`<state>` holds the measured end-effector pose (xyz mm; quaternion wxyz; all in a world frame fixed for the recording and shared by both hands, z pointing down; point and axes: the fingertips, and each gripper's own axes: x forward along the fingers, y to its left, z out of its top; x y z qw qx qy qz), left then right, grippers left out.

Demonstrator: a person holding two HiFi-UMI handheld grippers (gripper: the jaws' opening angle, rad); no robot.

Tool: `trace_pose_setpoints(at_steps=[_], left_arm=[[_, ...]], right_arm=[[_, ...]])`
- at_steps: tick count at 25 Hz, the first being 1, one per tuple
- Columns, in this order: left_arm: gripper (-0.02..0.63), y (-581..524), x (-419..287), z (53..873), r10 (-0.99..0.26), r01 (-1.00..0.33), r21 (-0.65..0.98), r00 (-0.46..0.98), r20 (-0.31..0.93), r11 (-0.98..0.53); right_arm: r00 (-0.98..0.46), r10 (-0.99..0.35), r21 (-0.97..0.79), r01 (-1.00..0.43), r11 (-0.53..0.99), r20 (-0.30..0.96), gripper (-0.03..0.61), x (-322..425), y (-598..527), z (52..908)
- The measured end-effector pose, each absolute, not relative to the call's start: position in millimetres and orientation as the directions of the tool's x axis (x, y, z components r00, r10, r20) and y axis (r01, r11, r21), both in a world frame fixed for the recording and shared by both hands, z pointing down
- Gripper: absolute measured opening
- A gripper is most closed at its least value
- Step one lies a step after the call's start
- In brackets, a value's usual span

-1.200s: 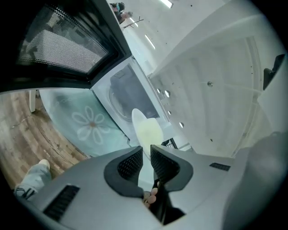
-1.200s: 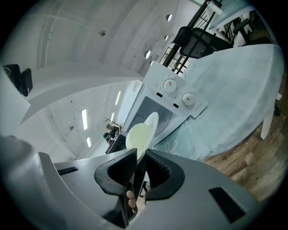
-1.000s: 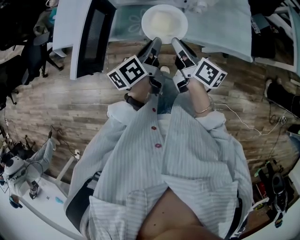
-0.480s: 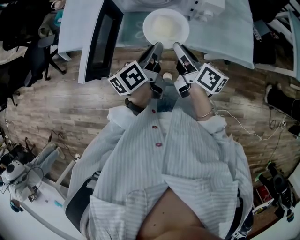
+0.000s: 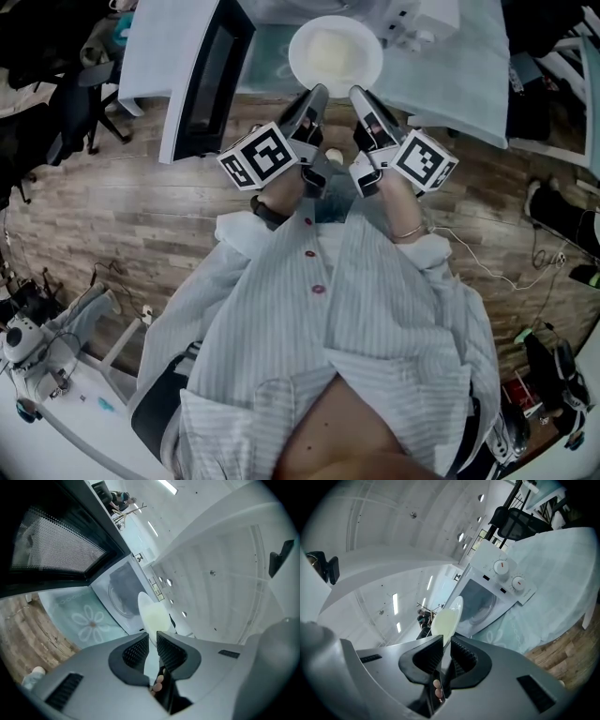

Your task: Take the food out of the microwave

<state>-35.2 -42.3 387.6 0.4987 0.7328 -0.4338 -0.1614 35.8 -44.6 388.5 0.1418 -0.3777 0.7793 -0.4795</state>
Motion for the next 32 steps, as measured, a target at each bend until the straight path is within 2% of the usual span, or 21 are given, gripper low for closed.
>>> trace_pose_setpoints(at_steps=[10,16,22,32], left_arm=[[0.06,-42.7,-34.5,386.2,-0.793,-0.476,0.869,0.578,0.192,-0.137],[0.058,-43.3,-34.9,384.9,-0.79,-0.474,0.869,0.583,0.189,-0.141],[0.059,-42.9,-34.6,384.4,-0.792,-0.474,0.869,0.581,0.186,-0.143],[0.058,-43.4,-34.7,384.4,-0.793,-0.472,0.87,0.581,0.185,-0.143]], right_arm=[[-0.682,-0.723,-0.849,-0.443,0.287,0.11,0.067,33.9,-45.9,381.9],[-0.668,-0.732,-0.854,-0.453,0.257,0.134,0.067,36.0,-44.6,385.1],[-0.684,-0.723,-0.842,-0.445,0.305,0.099,0.067,32.7,-46.2,377.8],[-0.677,-0.727,-0.85,-0.445,0.281,0.114,0.067,34.4,-45.2,381.6]])
